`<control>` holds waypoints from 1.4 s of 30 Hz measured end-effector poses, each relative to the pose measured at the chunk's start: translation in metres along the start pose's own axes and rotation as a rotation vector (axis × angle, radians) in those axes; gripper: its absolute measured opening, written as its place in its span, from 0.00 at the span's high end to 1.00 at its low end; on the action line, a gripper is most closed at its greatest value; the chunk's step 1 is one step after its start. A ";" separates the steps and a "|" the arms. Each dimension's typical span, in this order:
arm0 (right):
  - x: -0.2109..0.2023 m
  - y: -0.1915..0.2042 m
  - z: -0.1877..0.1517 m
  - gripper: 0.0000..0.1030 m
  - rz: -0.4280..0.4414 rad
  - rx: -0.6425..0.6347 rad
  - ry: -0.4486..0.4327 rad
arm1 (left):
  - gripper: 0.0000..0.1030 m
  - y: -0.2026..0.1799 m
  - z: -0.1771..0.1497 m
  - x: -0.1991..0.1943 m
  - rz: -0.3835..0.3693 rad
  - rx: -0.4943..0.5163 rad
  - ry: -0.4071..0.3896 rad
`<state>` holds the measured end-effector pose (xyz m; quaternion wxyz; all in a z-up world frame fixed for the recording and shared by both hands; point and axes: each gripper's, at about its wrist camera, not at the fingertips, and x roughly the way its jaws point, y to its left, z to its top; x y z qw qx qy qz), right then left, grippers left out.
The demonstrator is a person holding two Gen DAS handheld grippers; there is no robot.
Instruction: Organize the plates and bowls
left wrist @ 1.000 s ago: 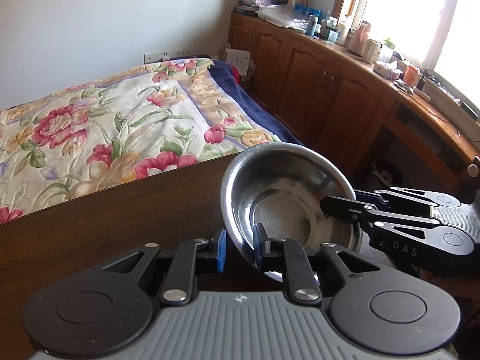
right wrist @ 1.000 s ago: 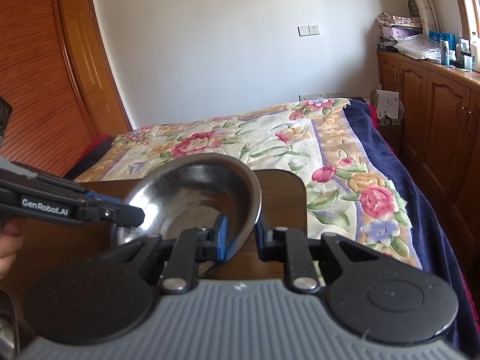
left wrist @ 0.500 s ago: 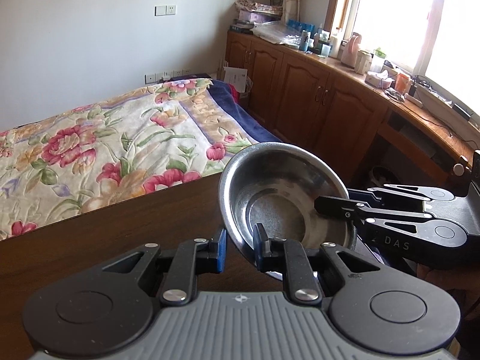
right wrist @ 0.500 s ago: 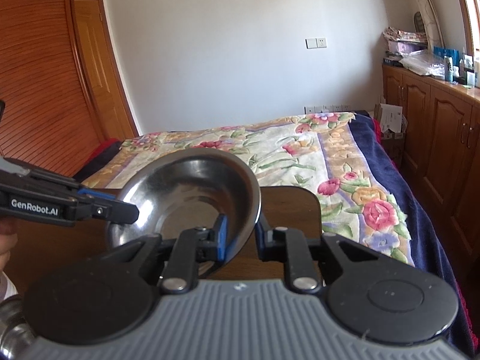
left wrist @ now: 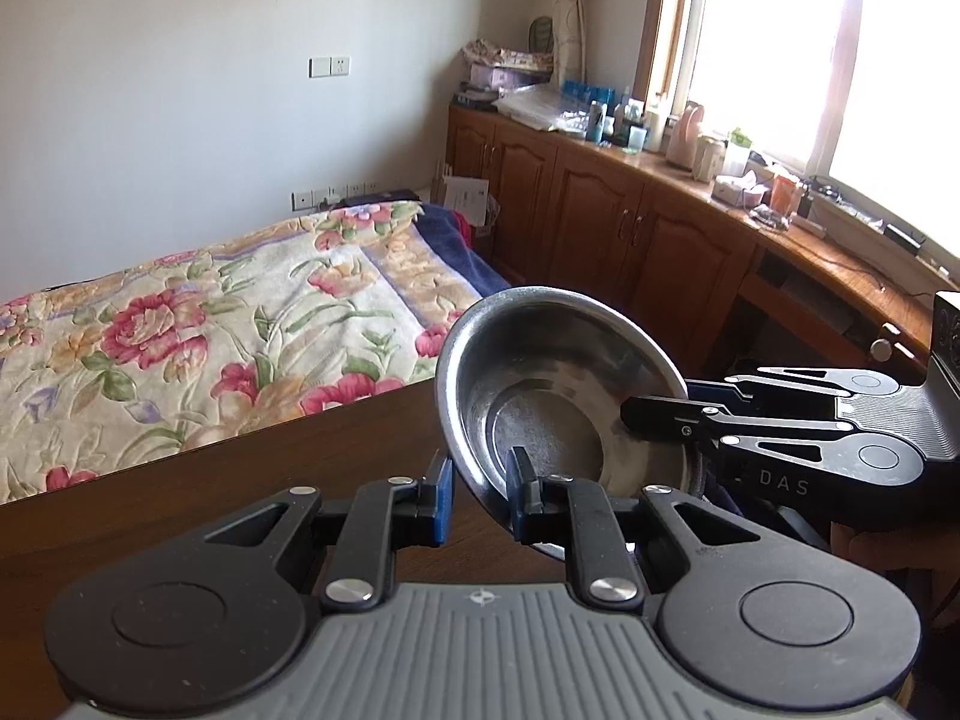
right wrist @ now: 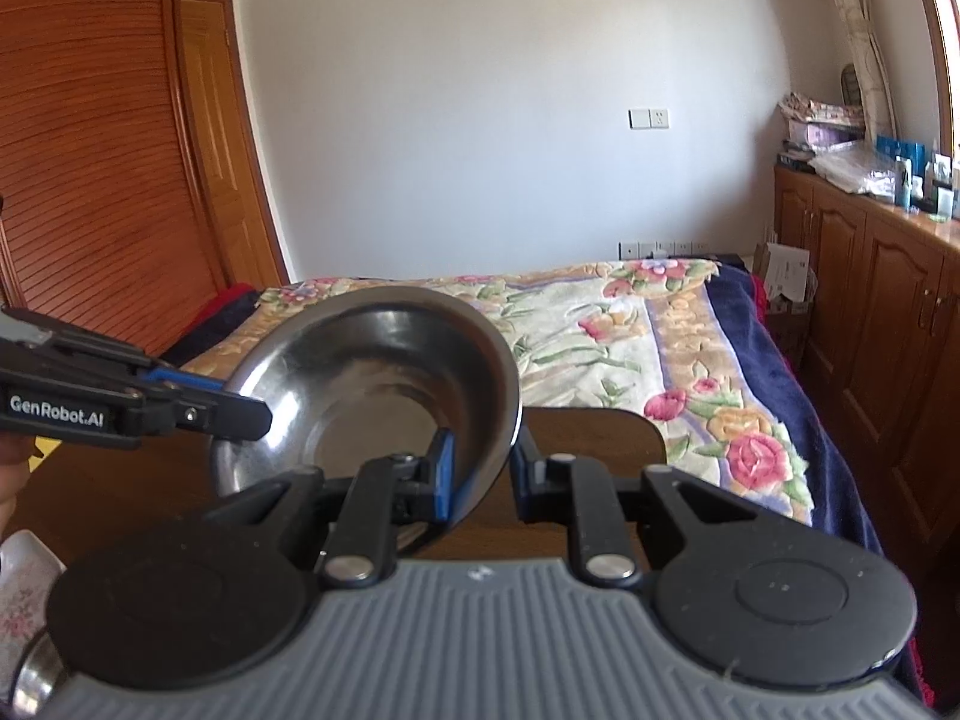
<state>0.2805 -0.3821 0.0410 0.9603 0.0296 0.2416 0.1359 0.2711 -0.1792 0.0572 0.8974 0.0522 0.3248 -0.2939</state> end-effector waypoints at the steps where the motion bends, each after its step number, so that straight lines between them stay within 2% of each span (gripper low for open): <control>1: -0.003 0.002 0.001 0.79 0.000 -0.005 -0.004 | 0.81 0.001 -0.001 -0.004 -0.003 0.000 -0.006; 9: -0.024 0.026 0.003 0.79 -0.001 -0.046 -0.028 | 0.81 0.003 -0.012 -0.042 -0.014 0.000 -0.053; 17: -0.043 0.048 -0.010 0.79 0.001 -0.063 -0.038 | 0.81 0.002 -0.039 -0.073 -0.028 -0.010 -0.080; 25: -0.060 0.067 -0.019 0.79 0.007 -0.083 -0.039 | 0.80 0.003 -0.070 -0.092 -0.034 -0.017 -0.088; 34: -0.072 0.081 -0.037 0.79 0.029 -0.075 -0.044 | 0.80 0.002 -0.103 -0.108 -0.053 -0.077 -0.105; 42: -0.078 0.095 -0.061 0.79 0.016 -0.113 -0.033 | 0.80 -0.010 -0.129 -0.119 -0.019 -0.085 -0.108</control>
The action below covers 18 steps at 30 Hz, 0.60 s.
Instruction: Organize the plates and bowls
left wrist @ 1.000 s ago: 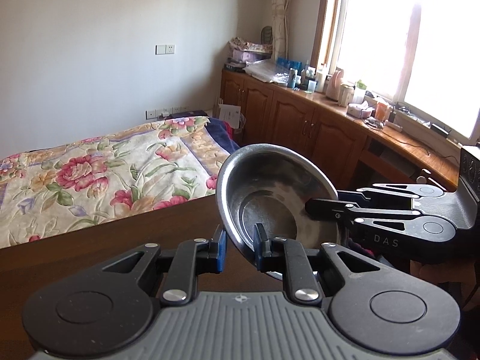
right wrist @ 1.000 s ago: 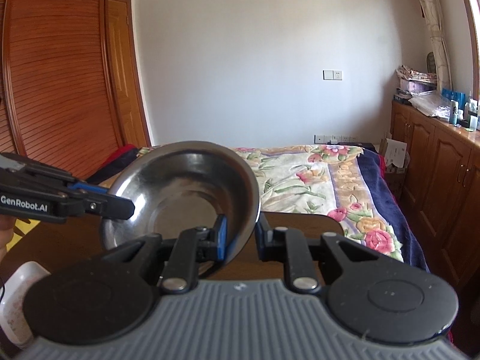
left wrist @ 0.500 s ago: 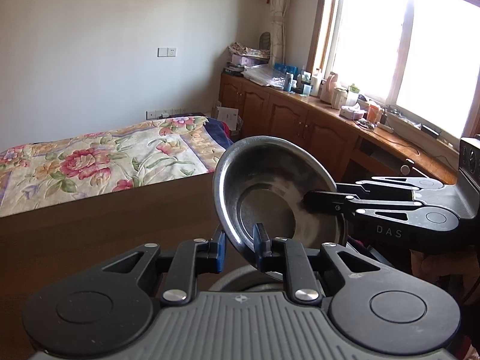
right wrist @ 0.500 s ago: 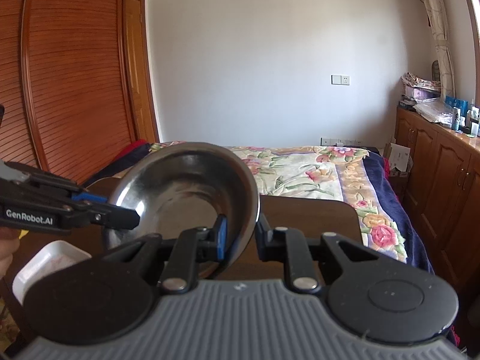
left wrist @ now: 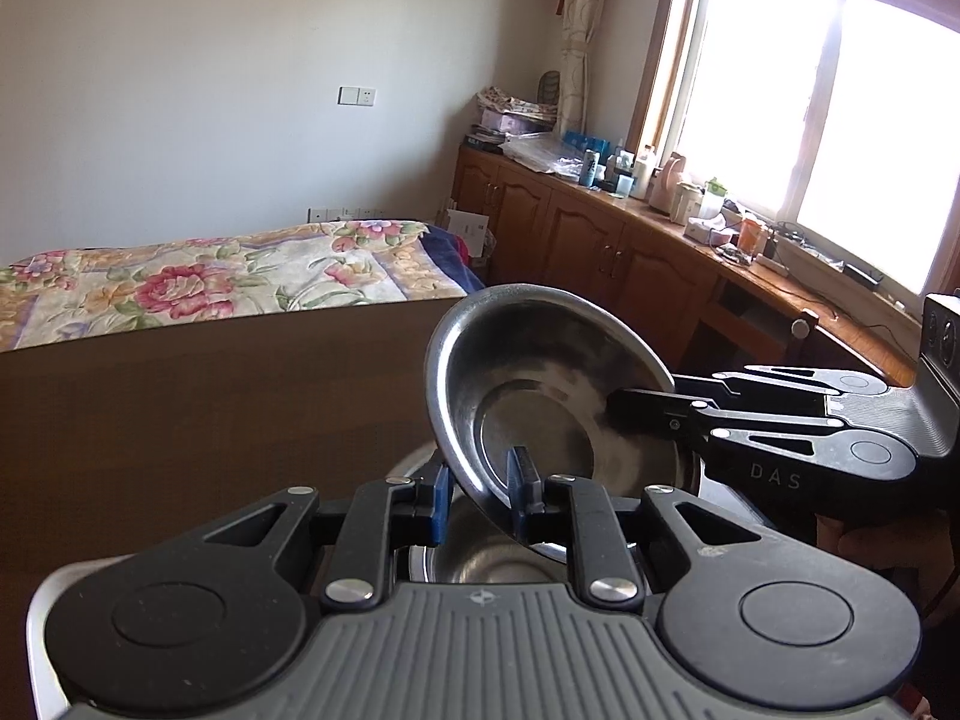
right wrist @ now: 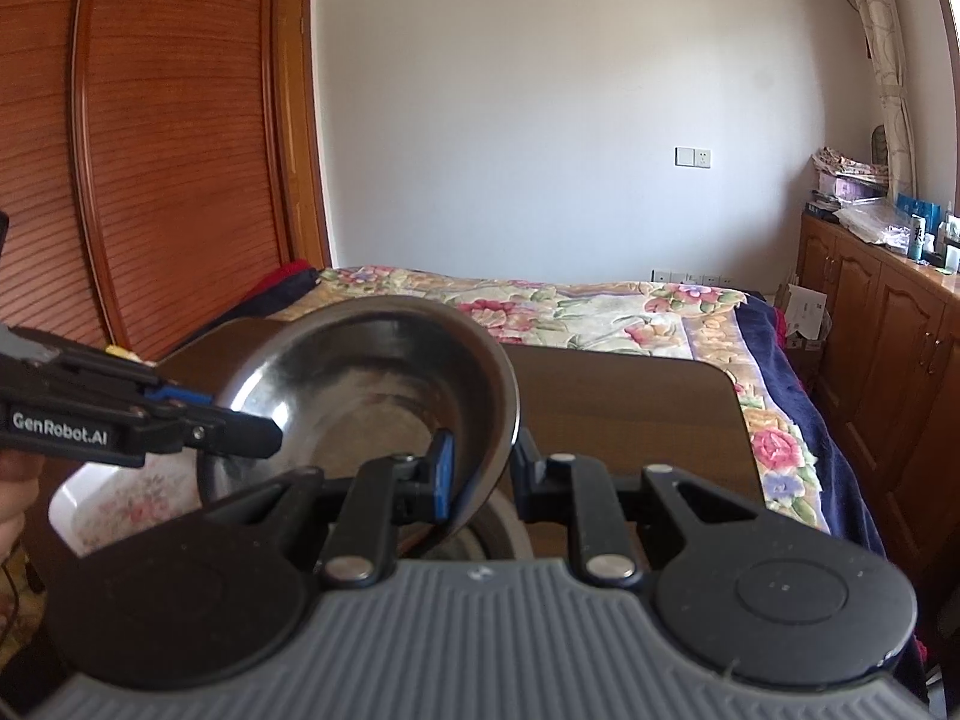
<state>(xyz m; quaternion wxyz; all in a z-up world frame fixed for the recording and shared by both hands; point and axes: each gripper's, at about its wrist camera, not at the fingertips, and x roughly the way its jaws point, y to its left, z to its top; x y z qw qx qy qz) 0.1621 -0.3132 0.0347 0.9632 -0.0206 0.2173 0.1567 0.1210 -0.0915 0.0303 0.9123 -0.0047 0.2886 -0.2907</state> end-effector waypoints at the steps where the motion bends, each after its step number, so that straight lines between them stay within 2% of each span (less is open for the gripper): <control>1: -0.001 0.001 -0.002 0.79 0.003 0.004 0.001 | 0.80 0.000 -0.004 -0.002 0.004 -0.001 0.001; 12: -0.007 0.013 -0.017 0.79 0.039 0.011 0.012 | 0.79 0.002 -0.032 -0.003 0.032 -0.016 0.051; 18: -0.001 0.012 -0.025 0.79 0.035 0.008 0.037 | 0.79 0.005 -0.037 0.005 0.030 -0.019 0.079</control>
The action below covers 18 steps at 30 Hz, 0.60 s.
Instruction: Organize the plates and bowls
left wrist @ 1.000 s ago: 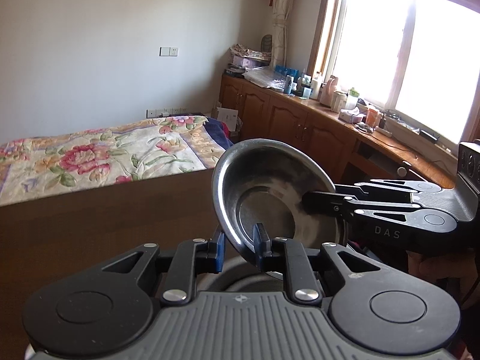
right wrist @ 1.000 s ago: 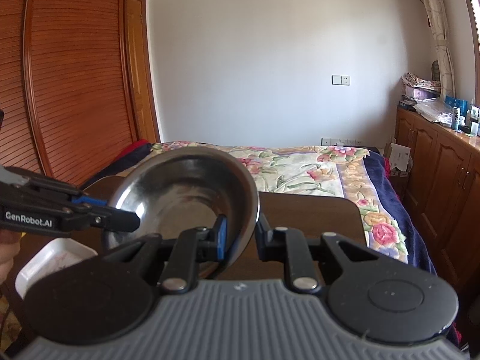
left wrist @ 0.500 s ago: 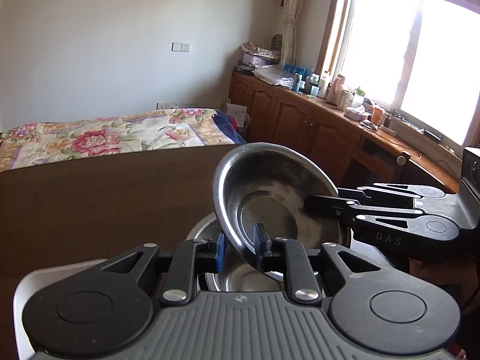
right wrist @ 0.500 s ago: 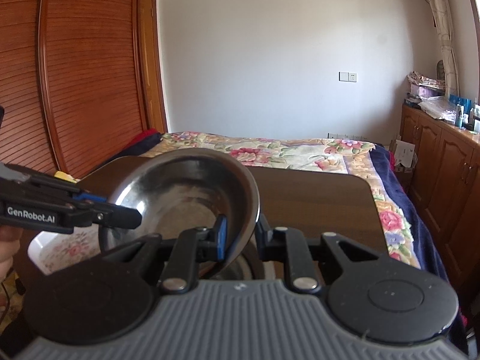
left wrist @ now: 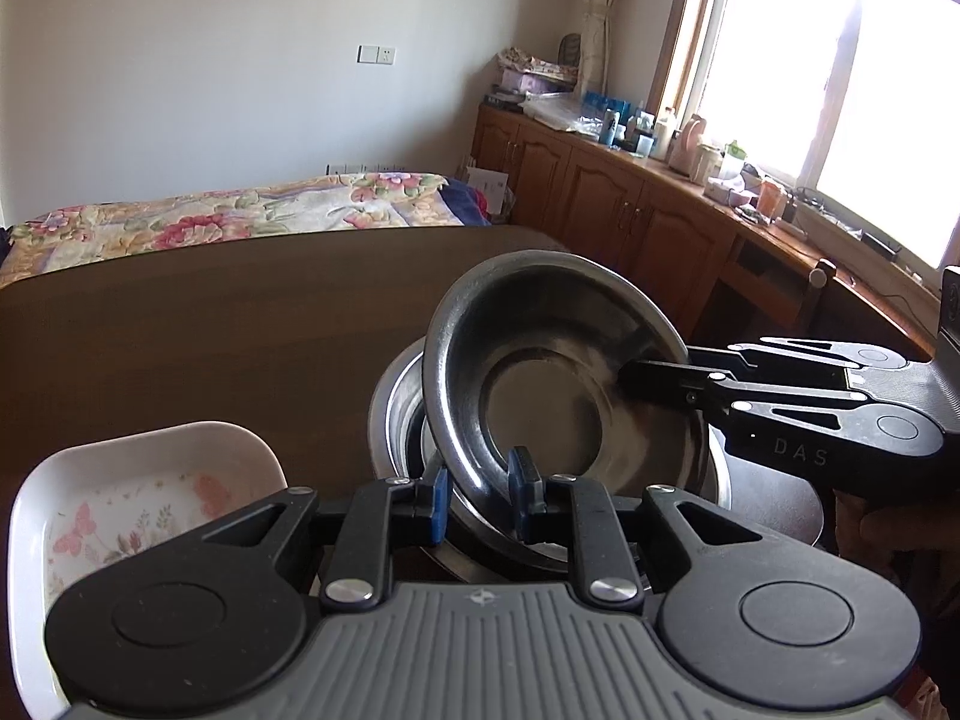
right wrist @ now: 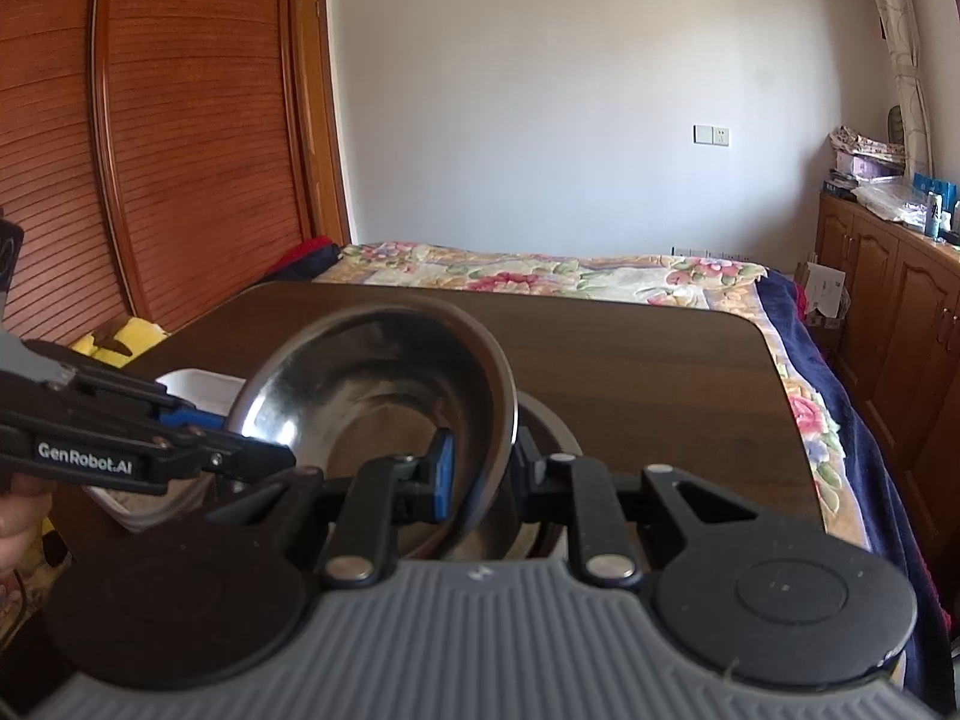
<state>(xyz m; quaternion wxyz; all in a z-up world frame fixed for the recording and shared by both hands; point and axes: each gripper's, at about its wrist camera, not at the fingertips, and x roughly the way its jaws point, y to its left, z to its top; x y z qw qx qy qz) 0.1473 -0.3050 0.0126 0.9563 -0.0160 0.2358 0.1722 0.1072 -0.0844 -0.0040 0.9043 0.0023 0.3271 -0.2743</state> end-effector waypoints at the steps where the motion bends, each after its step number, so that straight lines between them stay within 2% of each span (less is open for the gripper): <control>1: 0.001 -0.001 -0.001 0.79 -0.002 0.001 0.004 | 0.79 0.000 0.000 0.001 0.000 0.000 0.001; 18: 0.005 0.000 -0.017 0.78 -0.019 0.020 0.010 | 0.79 -0.008 -0.004 0.013 0.032 0.020 0.009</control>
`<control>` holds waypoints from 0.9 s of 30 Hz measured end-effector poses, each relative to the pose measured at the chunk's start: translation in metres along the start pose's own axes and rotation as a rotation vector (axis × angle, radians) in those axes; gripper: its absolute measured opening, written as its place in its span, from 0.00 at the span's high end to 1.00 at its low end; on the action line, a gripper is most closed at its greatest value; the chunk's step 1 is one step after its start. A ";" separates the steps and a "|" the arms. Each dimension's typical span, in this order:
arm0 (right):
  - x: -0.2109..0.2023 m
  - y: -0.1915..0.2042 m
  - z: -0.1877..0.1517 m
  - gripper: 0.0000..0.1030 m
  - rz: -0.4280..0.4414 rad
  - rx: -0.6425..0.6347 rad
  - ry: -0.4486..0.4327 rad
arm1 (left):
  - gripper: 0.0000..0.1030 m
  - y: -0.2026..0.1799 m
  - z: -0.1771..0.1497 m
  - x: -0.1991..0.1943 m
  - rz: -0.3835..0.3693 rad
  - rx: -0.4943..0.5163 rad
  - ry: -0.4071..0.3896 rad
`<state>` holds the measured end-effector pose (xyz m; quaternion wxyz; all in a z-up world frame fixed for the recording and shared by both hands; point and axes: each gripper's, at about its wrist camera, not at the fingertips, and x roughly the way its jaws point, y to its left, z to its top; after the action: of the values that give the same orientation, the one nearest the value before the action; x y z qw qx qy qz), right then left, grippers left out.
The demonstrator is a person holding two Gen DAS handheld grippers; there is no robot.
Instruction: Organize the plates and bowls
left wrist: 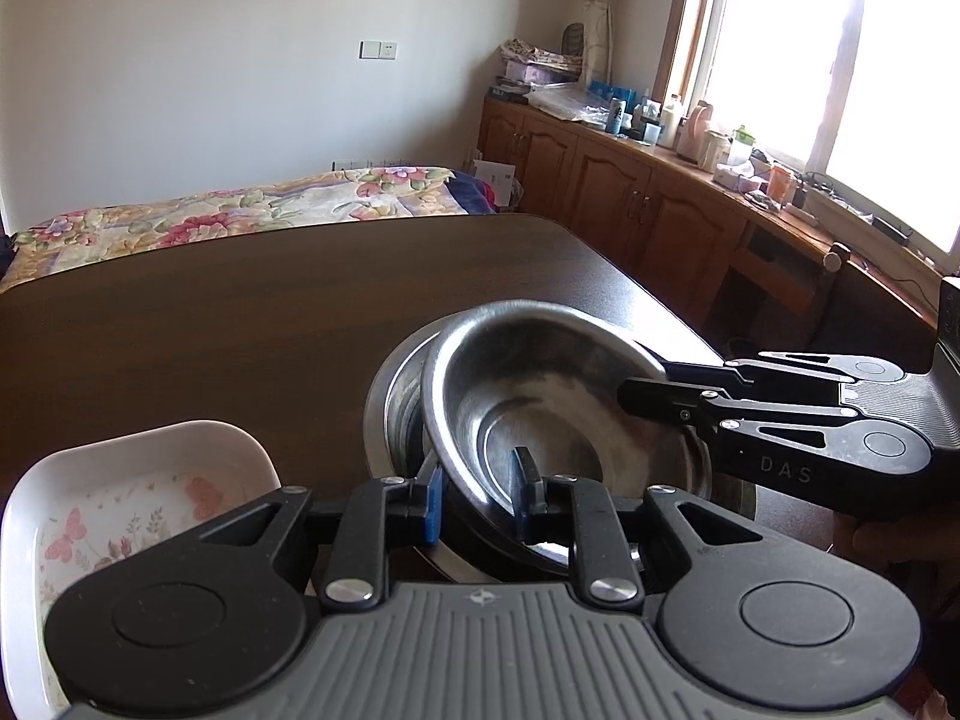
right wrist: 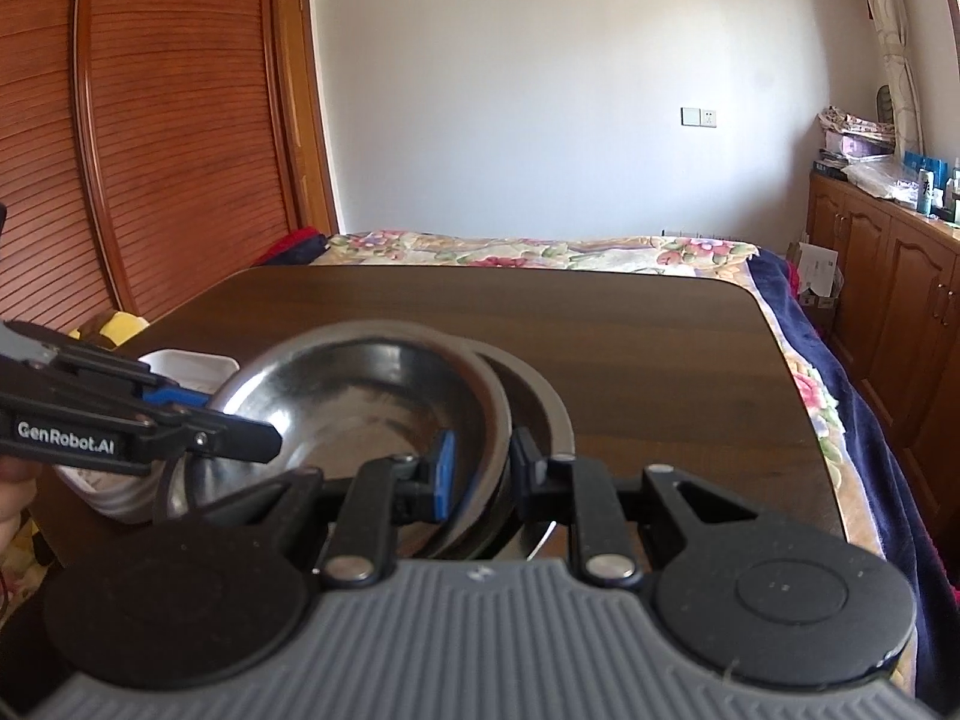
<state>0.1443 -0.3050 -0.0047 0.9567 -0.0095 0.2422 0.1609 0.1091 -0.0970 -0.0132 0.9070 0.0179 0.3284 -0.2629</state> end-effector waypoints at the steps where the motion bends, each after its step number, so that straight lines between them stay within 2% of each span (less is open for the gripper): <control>1: -0.001 0.001 0.000 0.78 -0.006 -0.008 -0.005 | 0.78 0.000 -0.001 0.000 0.001 -0.001 -0.002; 8: -0.008 0.007 -0.003 0.78 -0.035 -0.052 -0.073 | 0.70 -0.002 -0.006 -0.007 0.017 -0.004 -0.036; 18: -0.013 -0.005 -0.013 0.77 -0.074 0.007 -0.181 | 0.47 -0.007 -0.014 -0.027 0.061 0.009 -0.193; 20: -0.012 -0.007 -0.014 0.73 -0.093 0.016 -0.184 | 0.40 -0.006 -0.018 -0.027 0.072 0.006 -0.217; 22: -0.009 -0.009 -0.016 0.62 -0.097 0.035 -0.184 | 0.37 -0.006 -0.021 -0.026 0.089 0.006 -0.240; 25: -0.004 -0.012 -0.020 0.62 -0.095 0.062 -0.178 | 0.32 -0.002 -0.025 -0.023 0.110 0.010 -0.265; 27: -0.005 -0.011 -0.020 0.59 -0.100 0.067 -0.190 | 0.32 0.000 -0.029 -0.020 0.119 0.005 -0.263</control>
<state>0.1348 -0.3191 -0.0210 0.9820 0.0255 0.1550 0.1051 0.0792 -0.0822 -0.0242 0.9563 0.0049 0.2042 -0.2094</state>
